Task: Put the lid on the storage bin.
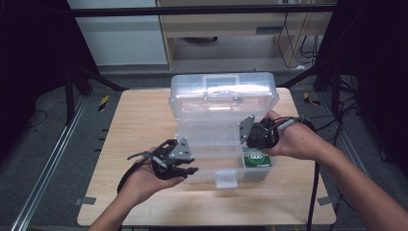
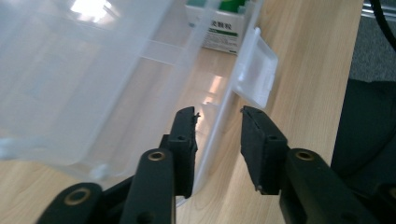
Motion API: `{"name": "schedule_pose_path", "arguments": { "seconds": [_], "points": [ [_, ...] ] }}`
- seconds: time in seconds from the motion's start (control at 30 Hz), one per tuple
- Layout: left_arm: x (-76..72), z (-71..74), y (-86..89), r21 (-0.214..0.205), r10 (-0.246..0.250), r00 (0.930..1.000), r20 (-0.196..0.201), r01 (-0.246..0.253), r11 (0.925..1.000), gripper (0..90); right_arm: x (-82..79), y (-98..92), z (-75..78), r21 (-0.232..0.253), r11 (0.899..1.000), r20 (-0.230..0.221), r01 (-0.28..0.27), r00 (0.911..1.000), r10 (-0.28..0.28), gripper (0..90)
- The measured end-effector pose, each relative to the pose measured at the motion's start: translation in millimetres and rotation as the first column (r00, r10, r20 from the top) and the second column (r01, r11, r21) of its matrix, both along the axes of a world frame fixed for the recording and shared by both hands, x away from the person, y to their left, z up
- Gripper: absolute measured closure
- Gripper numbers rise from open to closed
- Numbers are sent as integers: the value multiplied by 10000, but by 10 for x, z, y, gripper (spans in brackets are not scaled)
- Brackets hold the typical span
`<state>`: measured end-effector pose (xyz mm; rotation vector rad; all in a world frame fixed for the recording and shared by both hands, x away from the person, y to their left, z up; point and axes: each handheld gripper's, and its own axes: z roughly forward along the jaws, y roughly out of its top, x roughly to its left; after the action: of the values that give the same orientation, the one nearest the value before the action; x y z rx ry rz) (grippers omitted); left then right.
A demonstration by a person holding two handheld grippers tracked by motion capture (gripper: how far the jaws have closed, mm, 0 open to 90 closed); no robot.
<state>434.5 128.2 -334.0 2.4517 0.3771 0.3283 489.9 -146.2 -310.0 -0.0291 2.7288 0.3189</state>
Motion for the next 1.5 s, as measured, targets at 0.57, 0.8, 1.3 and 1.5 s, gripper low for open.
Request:
{"name": "schedule_pose_path", "arguments": {
  "seconds": [0.57,0.8,1.3,1.5],
  "points": [
    [582,486,371,-356,1601,9868,244,-1591,9866,898,-2,7,-4,30,10000,-8,25,10000,-25,839],
    [791,558,360,-504,1811,9834,68,-1806,9823,899,-9,10,-6,-20,10000,19,7,10000,-7,833],
    [1022,602,464,-1008,2648,9643,-61,-2641,9592,899,-16,4,-16,1,10000,-4,-33,10000,33,837],
    [1041,611,474,-1246,2733,9618,-156,-2731,9539,899,-26,3,-20,27,10000,-9,-41,10000,41,837]
  ]
}}
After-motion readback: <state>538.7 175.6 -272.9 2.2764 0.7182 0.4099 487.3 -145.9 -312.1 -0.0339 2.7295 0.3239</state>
